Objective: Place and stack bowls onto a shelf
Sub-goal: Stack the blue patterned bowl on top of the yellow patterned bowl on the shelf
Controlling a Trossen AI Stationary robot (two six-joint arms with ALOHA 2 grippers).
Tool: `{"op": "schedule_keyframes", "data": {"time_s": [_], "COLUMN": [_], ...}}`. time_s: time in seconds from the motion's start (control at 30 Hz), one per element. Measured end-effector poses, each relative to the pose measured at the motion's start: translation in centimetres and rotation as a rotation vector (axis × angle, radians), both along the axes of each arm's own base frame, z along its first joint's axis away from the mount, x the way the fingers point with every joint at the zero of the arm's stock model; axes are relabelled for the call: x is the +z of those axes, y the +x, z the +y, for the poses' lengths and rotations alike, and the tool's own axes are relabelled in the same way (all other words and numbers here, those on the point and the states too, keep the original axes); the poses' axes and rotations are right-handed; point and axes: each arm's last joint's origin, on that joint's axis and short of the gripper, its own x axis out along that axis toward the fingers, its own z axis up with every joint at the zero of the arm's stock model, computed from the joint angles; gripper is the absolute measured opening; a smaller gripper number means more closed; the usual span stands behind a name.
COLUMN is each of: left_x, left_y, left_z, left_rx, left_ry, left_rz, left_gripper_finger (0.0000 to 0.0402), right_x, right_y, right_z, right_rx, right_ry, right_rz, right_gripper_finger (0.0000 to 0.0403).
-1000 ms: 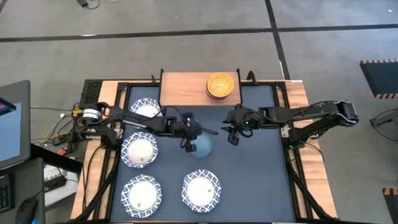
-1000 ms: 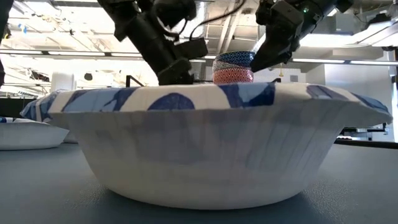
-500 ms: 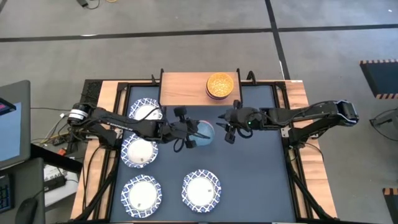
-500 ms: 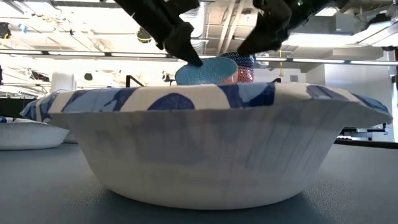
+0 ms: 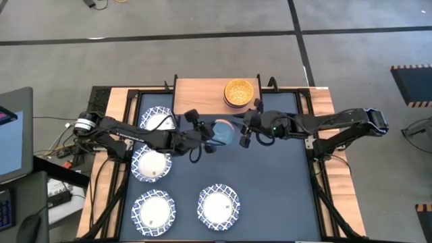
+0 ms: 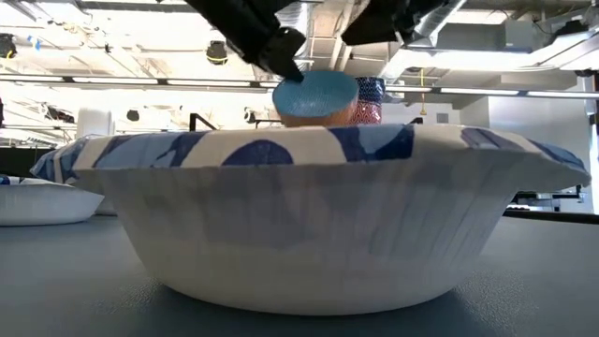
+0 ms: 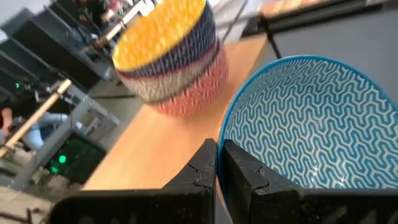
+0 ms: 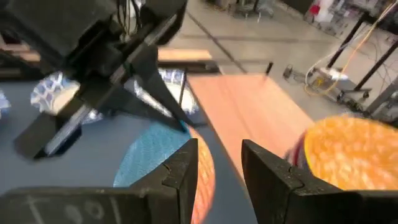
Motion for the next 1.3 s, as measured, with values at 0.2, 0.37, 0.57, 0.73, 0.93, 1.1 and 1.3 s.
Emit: {"op": "schedule_keyframes", "data": {"time_s": [0.2,0.37,0.57,0.73,0.93,1.1,1.3], "left_x": [0.8,1.2,1.4,1.6,2.3,3.3,3.4], "left_y": [0.3,0.4,0.4,0.5,0.7,0.9,0.5], "left_z": [-0.1,-0.1,-0.1,-0.3,-0.5,-0.9,-1.0], "left_rx": [-0.023,-0.026,-0.025,-0.041,-0.101,-0.092,-0.086], "left_ry": [0.046,0.072,0.074,0.066,0.016,0.057,0.024], "left_rz": [-0.043,-0.058,-0.080,-0.100,-0.163,-0.158,-0.152], "left_gripper_finger": [0.0000,0.0000,0.0000,0.0000,0.0003,0.0002,0.0038], "right_x": [-0.8,-1.8,-2.8,-3.0,-2.6,0.7,7.3], "right_y": [1.1,1.7,1.9,2.4,3.1,2.9,1.0], "right_z": [0.2,0.0,-1.0,-1.6,-1.7,-2.0,-5.5], "right_rx": [0.023,0.017,-0.096,-0.119,-0.127,-0.136,-0.249], "right_ry": [-0.044,-0.082,-0.127,-0.133,-0.150,-0.148,-0.116], "right_rz": [0.025,0.081,0.158,0.237,0.320,0.329,0.304], "right_gripper_finger": [0.0148,0.0148,0.0148,0.0129,0.0038,0.0039,0.0039]}}
